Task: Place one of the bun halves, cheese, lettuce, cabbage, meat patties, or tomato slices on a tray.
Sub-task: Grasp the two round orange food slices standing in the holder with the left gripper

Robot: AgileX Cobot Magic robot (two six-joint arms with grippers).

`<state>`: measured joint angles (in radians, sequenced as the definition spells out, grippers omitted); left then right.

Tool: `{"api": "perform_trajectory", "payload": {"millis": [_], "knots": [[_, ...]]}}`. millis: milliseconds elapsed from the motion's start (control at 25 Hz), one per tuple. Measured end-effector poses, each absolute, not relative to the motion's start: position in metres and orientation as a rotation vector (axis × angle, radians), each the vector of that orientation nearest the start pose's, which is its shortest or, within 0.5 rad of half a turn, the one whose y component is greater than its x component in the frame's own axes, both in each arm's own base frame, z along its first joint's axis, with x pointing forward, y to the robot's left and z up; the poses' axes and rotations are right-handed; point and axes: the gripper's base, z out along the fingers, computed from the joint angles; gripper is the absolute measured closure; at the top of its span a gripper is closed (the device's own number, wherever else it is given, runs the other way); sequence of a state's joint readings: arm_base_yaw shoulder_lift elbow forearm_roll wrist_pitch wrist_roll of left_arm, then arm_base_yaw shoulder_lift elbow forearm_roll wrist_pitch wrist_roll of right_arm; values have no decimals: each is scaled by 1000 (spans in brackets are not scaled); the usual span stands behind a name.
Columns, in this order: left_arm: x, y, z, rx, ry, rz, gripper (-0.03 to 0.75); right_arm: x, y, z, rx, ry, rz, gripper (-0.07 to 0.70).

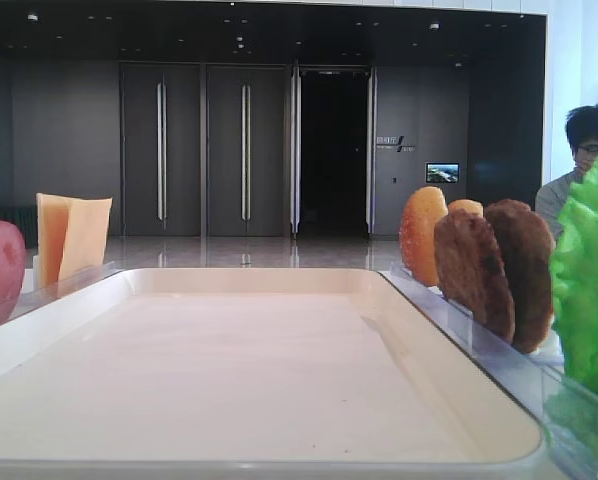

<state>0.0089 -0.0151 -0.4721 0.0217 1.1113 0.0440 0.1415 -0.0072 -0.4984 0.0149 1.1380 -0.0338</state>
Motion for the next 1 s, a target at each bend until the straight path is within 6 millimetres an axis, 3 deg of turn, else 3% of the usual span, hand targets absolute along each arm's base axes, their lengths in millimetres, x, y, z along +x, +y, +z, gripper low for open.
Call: {"api": "perform_trajectory", "payload": {"millis": [600,1000], "knots": [[-6,2,265,35,2108,55,99,-9,0,271,-187,2109,82,85],[-6,2,265,35,2108,55,193,-9,0,271,-187,2109,82,86]]}}
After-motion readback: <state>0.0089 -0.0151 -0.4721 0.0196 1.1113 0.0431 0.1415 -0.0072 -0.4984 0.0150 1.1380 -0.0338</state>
